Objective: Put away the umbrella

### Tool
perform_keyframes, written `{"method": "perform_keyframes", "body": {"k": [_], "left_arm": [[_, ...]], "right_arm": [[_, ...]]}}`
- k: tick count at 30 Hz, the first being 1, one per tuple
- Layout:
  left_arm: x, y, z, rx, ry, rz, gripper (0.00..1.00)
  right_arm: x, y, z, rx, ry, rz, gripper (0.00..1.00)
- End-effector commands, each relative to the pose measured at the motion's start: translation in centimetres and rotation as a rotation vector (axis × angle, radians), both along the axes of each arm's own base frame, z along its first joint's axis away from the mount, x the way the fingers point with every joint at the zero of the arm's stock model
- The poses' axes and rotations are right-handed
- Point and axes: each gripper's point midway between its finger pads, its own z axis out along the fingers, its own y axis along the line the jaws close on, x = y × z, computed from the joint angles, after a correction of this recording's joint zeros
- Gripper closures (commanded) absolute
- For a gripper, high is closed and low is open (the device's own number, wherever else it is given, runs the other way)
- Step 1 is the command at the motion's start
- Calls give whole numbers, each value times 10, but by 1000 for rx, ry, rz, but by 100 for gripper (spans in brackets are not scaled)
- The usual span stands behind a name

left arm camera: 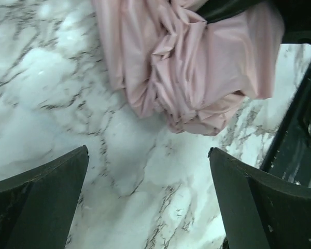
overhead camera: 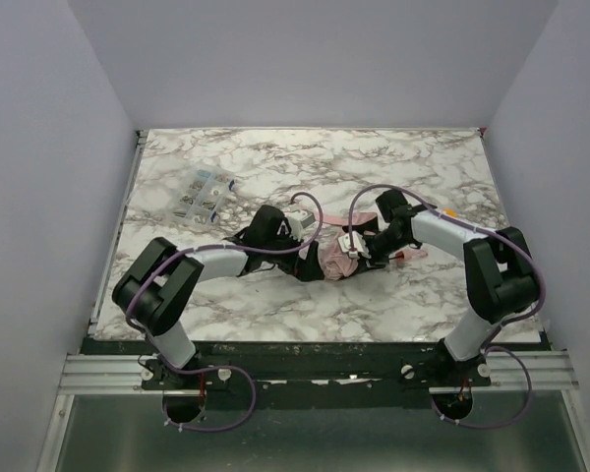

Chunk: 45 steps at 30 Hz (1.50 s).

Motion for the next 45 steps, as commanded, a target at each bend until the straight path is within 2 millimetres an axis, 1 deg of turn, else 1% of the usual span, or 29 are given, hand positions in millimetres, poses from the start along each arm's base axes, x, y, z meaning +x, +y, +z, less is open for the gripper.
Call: {"method": "perform_keyframes", "body": {"k": [1,3,4,5,6,7,9,11,12,13,14,16,18,20,23,26,29,32,34,35,36,39,41,42,43,45], "left_arm": [[27,26,0,57,-132,178,2],[32,35,10,15,-183,231,1],[38,38,22,-35,-239,259,2],[36,43,28,-80,-275,282,2],[39,48,40,-140,-336,317,1],[39,52,53,-205,-399,333,1],[26,51,71,-316,-500,268,1],[8,46,83,-378,-606,150,1],[0,42,87,-389,-688,93,1],[-12,39,88,-390,-778,42,2],[-19,37,87,-366,-884,6,2],[-39,27,80,-319,-1052,-110,2],[-49,15,68,-243,-1140,-196,2],[-51,3,58,-155,-1194,-255,1],[-45,-9,47,-19,-1271,-313,2],[-38,-24,38,80,-1324,-363,1],[-27,-39,28,165,-1346,-395,1],[-18,-55,21,203,-1340,-419,2],[-11,-62,8,249,-1309,-441,4],[-8,-66,3,271,-1289,-454,6],[-7,-66,-7,300,-1251,-473,11],[-10,-68,-25,336,-1154,-520,29],[-17,-64,-38,347,-1093,-543,45],[-22,-60,-47,360,-1052,-565,50],[-26,-57,-55,368,-1009,-580,58],[-37,-50,-71,379,-915,-612,69]], "right_arm": [[-84,-56,-37,-276,387,-66,85],[-88,-55,-34,-273,423,-58,85],[-91,-54,-32,-270,445,-53,85],[-94,-54,-32,-278,474,-49,85],[-96,-55,-31,-284,490,-44,85],[-97,-56,-31,-295,516,-49,85],[-99,-58,-32,-322,563,-47,85],[-99,-58,-33,-343,603,-58,85],[-101,-58,-33,-350,629,-55,85],[-101,-58,-33,-354,643,-53,85],[-102,-59,-33,-360,658,-52,85],[-103,-59,-33,-377,694,-58,85],[-103,-61,-35,-403,733,-58,85],[-104,-63,-36,-430,765,-60,85],[-104,-67,-39,-461,797,-55,85],[-104,-65,-38,-459,814,-52,85],[-103,-64,-37,-461,826,-52,84],[-105,-65,-37,-459,834,-43,84],[-105,-66,-37,-464,834,-39,84],[-105,-66,-37,-464,831,-37,84],[-105,-65,-38,-462,829,-38,84],[-102,-63,-37,-447,818,-45,81],[-100,-60,-37,-430,806,-49,79],[-99,-58,-37,-422,801,-50,76],[-97,-56,-35,-407,793,-52,75],[-93,-50,-31,-370,777,-57,68]]}}
